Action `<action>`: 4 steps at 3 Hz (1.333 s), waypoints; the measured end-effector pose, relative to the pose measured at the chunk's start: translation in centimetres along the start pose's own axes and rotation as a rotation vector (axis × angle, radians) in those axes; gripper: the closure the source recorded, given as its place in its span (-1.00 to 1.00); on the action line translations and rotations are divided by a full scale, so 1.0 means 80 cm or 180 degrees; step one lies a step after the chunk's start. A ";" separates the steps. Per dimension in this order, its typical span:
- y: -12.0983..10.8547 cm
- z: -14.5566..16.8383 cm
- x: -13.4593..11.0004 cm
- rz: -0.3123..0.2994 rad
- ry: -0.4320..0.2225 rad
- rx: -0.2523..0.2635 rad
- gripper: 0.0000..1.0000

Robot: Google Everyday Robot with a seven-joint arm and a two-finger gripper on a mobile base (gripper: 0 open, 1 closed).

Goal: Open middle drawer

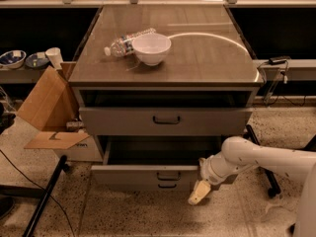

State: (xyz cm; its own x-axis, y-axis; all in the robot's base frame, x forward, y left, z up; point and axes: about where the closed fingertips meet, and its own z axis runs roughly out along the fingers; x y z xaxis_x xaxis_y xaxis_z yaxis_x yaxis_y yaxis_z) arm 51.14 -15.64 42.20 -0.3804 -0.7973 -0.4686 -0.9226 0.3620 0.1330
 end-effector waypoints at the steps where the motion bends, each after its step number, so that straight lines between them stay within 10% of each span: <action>1: 0.021 0.002 0.008 -0.0039 0.0110 -0.0150 -1.00; 4: 0.097 -0.019 0.038 -0.0170 0.0536 -0.0498 -1.00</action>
Offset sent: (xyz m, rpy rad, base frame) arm -0.0580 -0.0003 0.0003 -0.0524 0.1335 0.1035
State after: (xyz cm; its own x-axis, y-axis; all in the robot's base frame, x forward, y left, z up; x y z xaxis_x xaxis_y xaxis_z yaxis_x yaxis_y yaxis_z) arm 42.75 -15.96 43.12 -0.3240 -0.8874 -0.3280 -0.9353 0.2484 0.2519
